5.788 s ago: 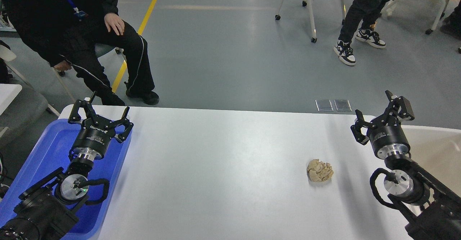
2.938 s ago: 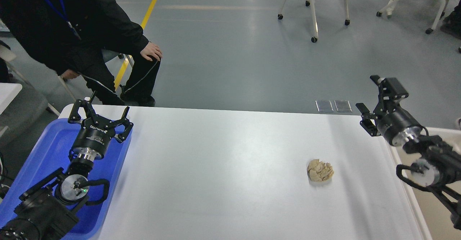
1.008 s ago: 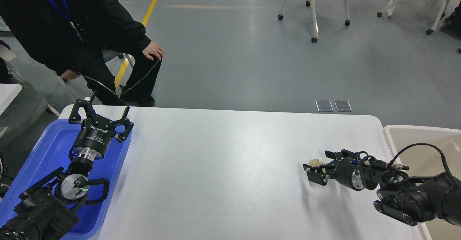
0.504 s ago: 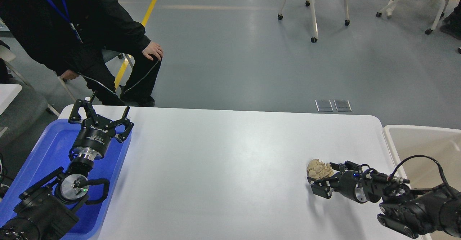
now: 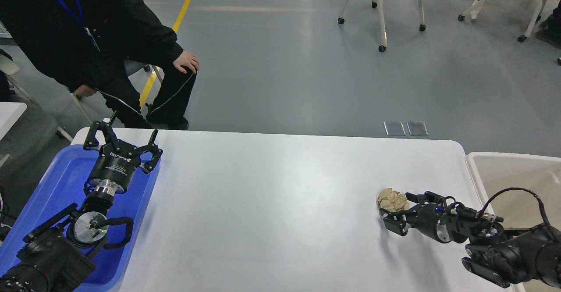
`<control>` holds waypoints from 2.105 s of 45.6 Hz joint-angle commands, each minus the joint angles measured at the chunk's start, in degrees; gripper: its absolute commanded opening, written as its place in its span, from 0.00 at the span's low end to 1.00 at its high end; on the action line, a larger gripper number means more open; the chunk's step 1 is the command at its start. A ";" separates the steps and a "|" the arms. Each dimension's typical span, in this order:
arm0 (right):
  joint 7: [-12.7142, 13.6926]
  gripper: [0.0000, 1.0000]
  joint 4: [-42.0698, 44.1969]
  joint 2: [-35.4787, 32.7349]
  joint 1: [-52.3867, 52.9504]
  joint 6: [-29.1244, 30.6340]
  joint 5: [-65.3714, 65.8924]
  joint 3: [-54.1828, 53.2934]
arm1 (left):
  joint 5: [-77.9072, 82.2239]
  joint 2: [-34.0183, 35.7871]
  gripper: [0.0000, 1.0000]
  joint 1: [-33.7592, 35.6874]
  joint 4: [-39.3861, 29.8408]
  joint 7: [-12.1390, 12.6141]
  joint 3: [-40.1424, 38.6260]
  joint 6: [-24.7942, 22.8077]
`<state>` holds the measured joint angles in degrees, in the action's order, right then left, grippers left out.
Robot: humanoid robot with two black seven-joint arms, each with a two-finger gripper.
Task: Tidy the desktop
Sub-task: 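Lift the paper ball with the right gripper and carry it upward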
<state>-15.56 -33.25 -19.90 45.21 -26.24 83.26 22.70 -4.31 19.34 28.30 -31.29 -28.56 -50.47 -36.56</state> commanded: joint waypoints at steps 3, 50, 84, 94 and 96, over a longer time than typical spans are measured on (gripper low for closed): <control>-0.17 0.38 0.29 0.04 -0.29 -0.12 -1.43 0.24 | -0.09 0.00 1.00 0.00 0.00 0.00 -0.07 0.00; -0.26 0.00 -31.77 -22.27 16.39 8.13 -8.11 1.12 | 0.00 0.00 1.00 0.00 0.00 0.00 0.02 0.00; -0.96 0.00 -52.79 -44.08 51.91 43.82 -8.38 -0.11 | -0.09 0.00 1.00 -0.09 0.00 0.00 -0.07 0.00; -0.88 0.00 -52.88 -45.92 53.41 46.63 -8.38 -2.13 | 0.00 0.00 1.00 -0.09 0.00 0.00 -0.07 0.09; -0.88 0.00 -52.71 -46.54 53.06 46.37 -8.46 -2.13 | -0.09 0.00 1.00 -0.09 0.00 0.00 -0.07 0.00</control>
<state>-16.46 -85.23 -63.68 95.90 16.87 74.90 21.59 -4.34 19.34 28.22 -31.29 -28.56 -50.54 -36.54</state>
